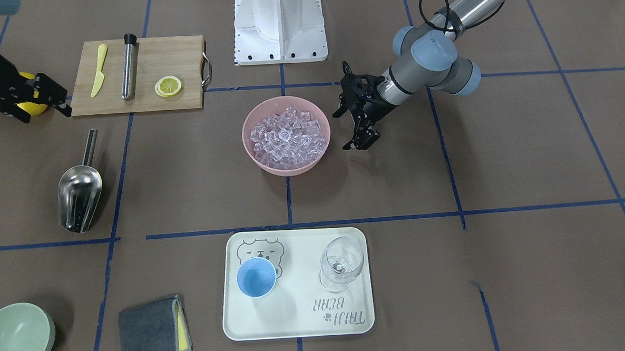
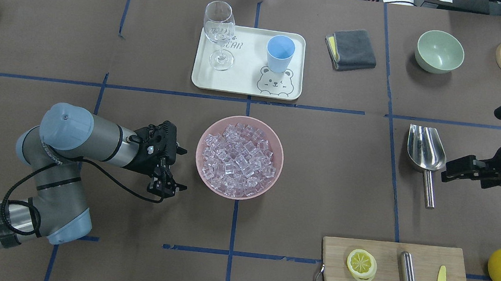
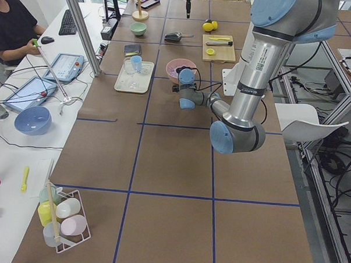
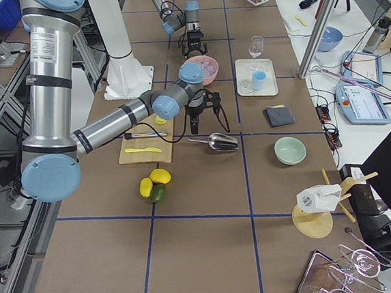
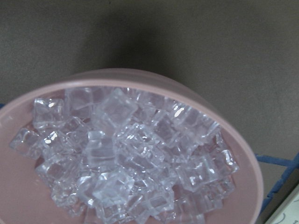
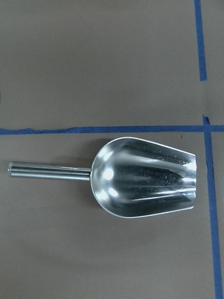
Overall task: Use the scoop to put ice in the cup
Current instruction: 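Grasp the metal scoop handle with the right gripper while the left gripper holds the bowl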
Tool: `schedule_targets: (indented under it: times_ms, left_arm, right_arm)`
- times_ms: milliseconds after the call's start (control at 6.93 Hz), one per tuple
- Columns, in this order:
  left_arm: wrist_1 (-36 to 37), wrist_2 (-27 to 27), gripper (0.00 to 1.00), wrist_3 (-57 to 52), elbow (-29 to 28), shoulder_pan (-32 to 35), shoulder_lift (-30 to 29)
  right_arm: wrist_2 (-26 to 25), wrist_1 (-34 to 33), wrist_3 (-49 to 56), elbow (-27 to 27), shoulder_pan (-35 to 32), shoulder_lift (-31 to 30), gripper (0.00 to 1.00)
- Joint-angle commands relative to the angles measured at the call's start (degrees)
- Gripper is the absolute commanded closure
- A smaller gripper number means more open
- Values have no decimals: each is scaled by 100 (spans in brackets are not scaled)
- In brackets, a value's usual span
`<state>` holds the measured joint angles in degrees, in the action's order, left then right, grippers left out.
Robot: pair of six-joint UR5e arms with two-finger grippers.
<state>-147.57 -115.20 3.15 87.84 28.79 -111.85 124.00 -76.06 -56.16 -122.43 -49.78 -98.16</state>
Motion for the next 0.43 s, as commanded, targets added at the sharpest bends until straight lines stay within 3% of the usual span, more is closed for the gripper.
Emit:
schedule_targets:
  times_ms: [0,289]
  left_arm:
    - [18,6,0,27,22,-5,-3]
    - [18,15,0,54,31,-5,-3]
  right_arm:
    - [-1537,404,-1504,-132,940,-54,2]
    - [-2824,942,-2455,-124,1819,-406,2]
